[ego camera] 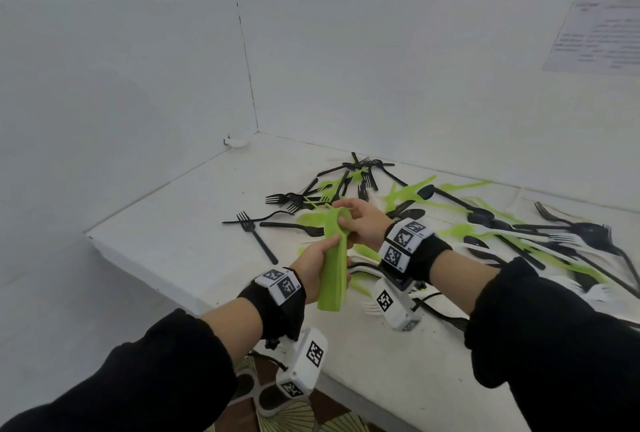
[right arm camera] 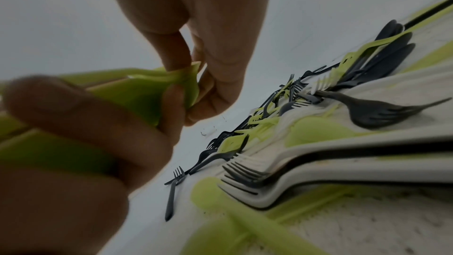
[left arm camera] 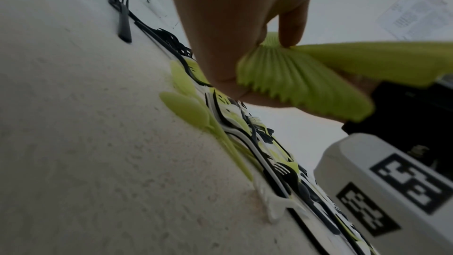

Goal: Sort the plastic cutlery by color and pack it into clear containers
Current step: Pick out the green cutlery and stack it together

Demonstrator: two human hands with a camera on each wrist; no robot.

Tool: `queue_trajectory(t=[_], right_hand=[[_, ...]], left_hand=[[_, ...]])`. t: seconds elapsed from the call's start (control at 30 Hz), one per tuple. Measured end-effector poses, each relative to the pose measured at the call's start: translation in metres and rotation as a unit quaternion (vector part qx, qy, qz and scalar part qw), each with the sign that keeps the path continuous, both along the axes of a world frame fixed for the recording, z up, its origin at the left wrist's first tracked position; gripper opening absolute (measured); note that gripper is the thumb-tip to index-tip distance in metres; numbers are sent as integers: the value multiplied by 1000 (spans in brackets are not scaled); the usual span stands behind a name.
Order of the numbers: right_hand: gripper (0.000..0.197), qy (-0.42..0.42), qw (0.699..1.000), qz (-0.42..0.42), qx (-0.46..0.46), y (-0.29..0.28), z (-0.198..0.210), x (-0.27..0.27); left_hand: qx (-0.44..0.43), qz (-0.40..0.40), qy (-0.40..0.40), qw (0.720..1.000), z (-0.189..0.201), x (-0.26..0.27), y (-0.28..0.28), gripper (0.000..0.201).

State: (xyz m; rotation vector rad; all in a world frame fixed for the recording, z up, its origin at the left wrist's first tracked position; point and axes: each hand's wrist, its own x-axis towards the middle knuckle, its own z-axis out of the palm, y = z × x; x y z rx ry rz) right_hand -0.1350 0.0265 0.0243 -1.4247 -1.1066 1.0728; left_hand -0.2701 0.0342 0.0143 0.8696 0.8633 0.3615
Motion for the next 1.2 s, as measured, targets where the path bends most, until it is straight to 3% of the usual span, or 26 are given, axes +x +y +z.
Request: queue_trajectory(t=[0.07, 0.23, 0.33, 0.43, 0.57, 0.67, 0.83, 0.9, 1.03, 1.13, 1.2], right_hand=[[30, -30, 999, 7, 12, 0, -3, 2], [28, -200, 978, -30, 46, 9, -2, 4], [36, -274, 962, -11, -4, 15, 5, 2], [36, -408, 907, -38, -100, 16, 9, 10], [30, -553, 777, 43, -298, 6, -8, 32], [29, -577, 737, 48, -349, 3, -18, 37], [29, -593, 725, 42, -349, 5, -16, 27], [22, -577, 735, 18, -356, 7, -16, 32], [37, -551, 753, -57, -354, 7, -17, 46], [36, -543, 775, -55, -319, 4, -23, 51], [32, -556, 773, -49, -302, 4, -27, 49]], left_hand=[[-12, -5, -6, 1000, 1, 1, 0, 29], [-5, -20, -40, 999, 0, 5, 8, 25], [-3, -21, -59, 998, 0, 1, 17, 15], [37, 15, -31, 999, -4, -4, 35, 13], [66, 58, -6, 996, -7, -12, 63, 12], [71, 69, 7, 995, -9, -12, 83, 11], [55, 58, 17, 997, -14, -11, 100, 17], [57, 46, 20, 997, -16, -11, 105, 23], [59, 35, 16, 998, -19, -11, 113, 24], [58, 30, 13, 998, -18, -11, 117, 19], [59, 26, 7, 998, -18, -11, 118, 15]])
